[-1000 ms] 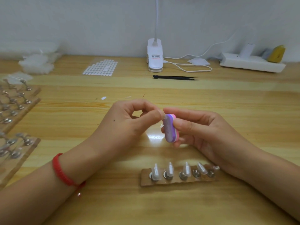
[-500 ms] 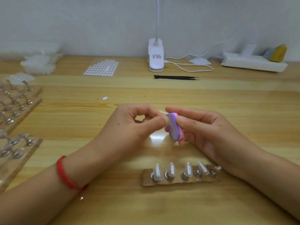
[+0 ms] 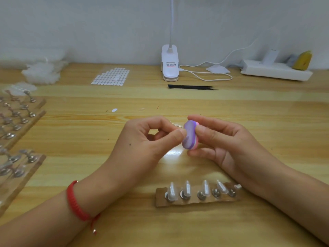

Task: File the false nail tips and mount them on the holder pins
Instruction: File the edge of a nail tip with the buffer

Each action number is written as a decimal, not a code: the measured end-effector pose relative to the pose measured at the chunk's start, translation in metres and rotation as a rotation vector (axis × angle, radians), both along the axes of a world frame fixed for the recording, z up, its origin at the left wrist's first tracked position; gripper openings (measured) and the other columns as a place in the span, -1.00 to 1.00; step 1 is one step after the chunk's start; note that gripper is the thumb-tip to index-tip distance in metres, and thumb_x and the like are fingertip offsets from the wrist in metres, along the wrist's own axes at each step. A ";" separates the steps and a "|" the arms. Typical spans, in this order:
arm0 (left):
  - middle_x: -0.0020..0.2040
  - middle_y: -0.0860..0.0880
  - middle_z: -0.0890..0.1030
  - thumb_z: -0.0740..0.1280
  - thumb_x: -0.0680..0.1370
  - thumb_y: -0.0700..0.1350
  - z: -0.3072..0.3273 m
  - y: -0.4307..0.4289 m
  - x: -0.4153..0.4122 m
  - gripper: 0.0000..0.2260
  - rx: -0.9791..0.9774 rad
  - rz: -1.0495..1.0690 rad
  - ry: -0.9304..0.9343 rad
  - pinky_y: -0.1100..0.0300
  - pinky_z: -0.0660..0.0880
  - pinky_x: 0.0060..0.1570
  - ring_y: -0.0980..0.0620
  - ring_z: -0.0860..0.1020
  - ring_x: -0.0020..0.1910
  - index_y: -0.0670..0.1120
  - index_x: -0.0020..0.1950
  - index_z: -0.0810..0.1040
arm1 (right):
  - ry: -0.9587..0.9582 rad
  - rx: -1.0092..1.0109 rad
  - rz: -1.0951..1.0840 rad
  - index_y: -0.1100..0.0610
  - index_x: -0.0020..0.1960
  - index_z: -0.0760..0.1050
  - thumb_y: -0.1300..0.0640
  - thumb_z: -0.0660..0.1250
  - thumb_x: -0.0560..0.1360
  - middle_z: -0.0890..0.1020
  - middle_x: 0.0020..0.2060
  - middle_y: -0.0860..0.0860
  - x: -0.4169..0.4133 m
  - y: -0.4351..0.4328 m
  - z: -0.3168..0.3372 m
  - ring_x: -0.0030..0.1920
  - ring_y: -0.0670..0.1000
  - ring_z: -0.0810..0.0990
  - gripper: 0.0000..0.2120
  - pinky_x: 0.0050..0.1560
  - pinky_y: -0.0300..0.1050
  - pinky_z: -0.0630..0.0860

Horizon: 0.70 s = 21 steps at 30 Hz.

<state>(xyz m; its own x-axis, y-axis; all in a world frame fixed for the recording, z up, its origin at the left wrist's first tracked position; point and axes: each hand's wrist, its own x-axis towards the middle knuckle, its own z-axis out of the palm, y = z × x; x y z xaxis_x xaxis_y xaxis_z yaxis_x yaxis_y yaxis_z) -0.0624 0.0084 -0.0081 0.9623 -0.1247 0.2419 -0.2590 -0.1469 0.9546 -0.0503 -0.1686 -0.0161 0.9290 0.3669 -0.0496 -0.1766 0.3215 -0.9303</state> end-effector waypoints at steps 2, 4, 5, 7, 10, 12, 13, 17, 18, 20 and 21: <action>-0.36 -0.34 0.31 0.41 0.29 0.06 0.001 0.000 0.001 -0.85 -0.021 0.014 0.007 0.42 0.22 -0.46 0.12 0.23 -0.47 0.02 -0.42 0.58 | 0.003 0.001 -0.014 0.15 0.04 0.69 0.21 0.45 0.37 0.71 -0.12 0.14 0.000 0.000 0.000 -0.13 -0.02 0.69 -0.76 -0.23 -0.20 0.62; -0.35 -0.35 0.31 0.42 0.29 0.05 0.001 0.001 0.002 -0.84 -0.046 0.055 0.001 0.45 0.23 -0.47 0.14 0.23 -0.49 0.00 -0.43 0.58 | -0.014 -0.019 0.016 0.13 0.03 0.70 0.17 0.47 0.33 0.71 -0.09 0.13 -0.001 0.001 0.001 -0.10 0.01 0.70 -0.73 -0.23 -0.20 0.62; -0.35 -0.35 0.32 0.42 0.29 0.05 0.001 0.001 0.003 -0.84 -0.040 0.055 0.003 0.46 0.25 -0.45 0.12 0.25 -0.47 0.00 -0.42 0.59 | -0.021 -0.028 0.022 0.12 0.03 0.70 0.17 0.47 0.33 0.72 -0.08 0.13 -0.001 0.002 0.001 -0.10 0.01 0.70 -0.73 -0.22 -0.20 0.62; -0.38 -0.32 0.35 0.42 0.29 0.06 0.000 0.001 0.002 -0.83 -0.010 0.014 0.029 0.44 0.25 -0.44 0.07 0.26 -0.43 0.00 -0.41 0.60 | -0.022 -0.027 0.005 0.12 0.03 0.70 0.21 0.44 0.37 0.72 -0.09 0.13 -0.002 0.001 0.000 -0.12 0.00 0.70 -0.77 -0.22 -0.20 0.62; -0.53 -0.02 0.33 0.44 0.35 -0.03 0.000 0.003 0.003 -0.82 -0.050 0.010 0.052 0.49 0.23 -0.51 0.19 0.23 -0.57 -0.02 -0.44 0.57 | -0.013 -0.018 0.004 0.13 0.03 0.70 0.21 0.44 0.38 0.72 -0.10 0.14 -0.001 0.001 0.000 -0.12 0.00 0.70 -0.77 -0.23 -0.21 0.62; -0.55 0.10 0.27 0.45 0.35 -0.08 0.002 0.003 0.005 -0.80 -0.062 0.046 0.052 0.47 0.19 -0.54 0.19 0.20 -0.59 -0.02 -0.46 0.54 | -0.011 -0.030 0.031 0.13 0.04 0.69 0.17 0.46 0.33 0.72 -0.09 0.14 -0.001 0.001 0.001 -0.10 0.02 0.70 -0.72 -0.23 -0.21 0.62; -0.57 0.12 0.27 0.45 0.37 -0.12 0.002 0.003 0.005 -0.78 -0.048 0.047 0.050 0.47 0.19 -0.54 0.20 0.21 -0.60 -0.02 -0.46 0.53 | -0.011 -0.037 0.041 0.13 0.04 0.69 0.17 0.46 0.33 0.72 -0.10 0.14 -0.001 0.001 0.001 -0.10 0.02 0.70 -0.71 -0.24 -0.21 0.61; -0.59 0.15 0.31 0.42 0.42 -0.21 0.004 0.001 0.002 -0.74 -0.006 -0.013 0.060 0.51 0.25 -0.51 0.21 0.29 -0.61 -0.04 -0.45 0.52 | -0.010 -0.025 0.015 0.14 0.04 0.69 0.21 0.42 0.37 0.72 -0.12 0.14 -0.001 0.001 0.001 -0.14 -0.01 0.70 -0.76 -0.25 -0.22 0.61; -0.58 0.15 0.30 0.43 0.41 -0.19 0.004 0.002 0.002 -0.73 -0.014 0.002 0.061 0.49 0.23 -0.52 0.20 0.26 -0.61 -0.01 -0.47 0.52 | -0.014 -0.027 0.018 0.14 0.04 0.69 0.20 0.45 0.37 0.72 -0.11 0.14 -0.001 0.001 0.001 -0.13 0.00 0.70 -0.75 -0.25 -0.22 0.61; -0.55 0.13 0.29 0.45 0.40 -0.13 0.002 0.004 0.004 -0.74 -0.016 0.036 0.059 0.46 0.19 -0.53 0.19 0.21 -0.57 0.01 -0.48 0.53 | -0.029 -0.045 0.036 0.15 0.05 0.69 0.16 0.48 0.32 0.71 -0.09 0.16 -0.001 0.001 0.000 -0.10 0.03 0.70 -0.70 -0.24 -0.21 0.61; -0.52 0.10 0.32 0.48 0.39 -0.12 0.002 0.005 0.004 -0.75 -0.004 0.033 0.058 0.44 0.20 -0.51 0.18 0.21 -0.54 0.01 -0.47 0.53 | -0.033 -0.051 0.041 0.15 0.05 0.69 0.15 0.47 0.31 0.72 -0.09 0.16 -0.001 0.001 0.000 -0.11 0.03 0.70 -0.69 -0.24 -0.21 0.61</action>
<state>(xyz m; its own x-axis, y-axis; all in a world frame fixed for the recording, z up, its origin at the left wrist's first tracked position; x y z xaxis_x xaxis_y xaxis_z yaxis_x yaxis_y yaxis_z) -0.0580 0.0134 -0.0063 0.9782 -0.0919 0.1861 -0.1984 -0.1503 0.9685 -0.0515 -0.1671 -0.0163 0.9147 0.4023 -0.0386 -0.1576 0.2670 -0.9507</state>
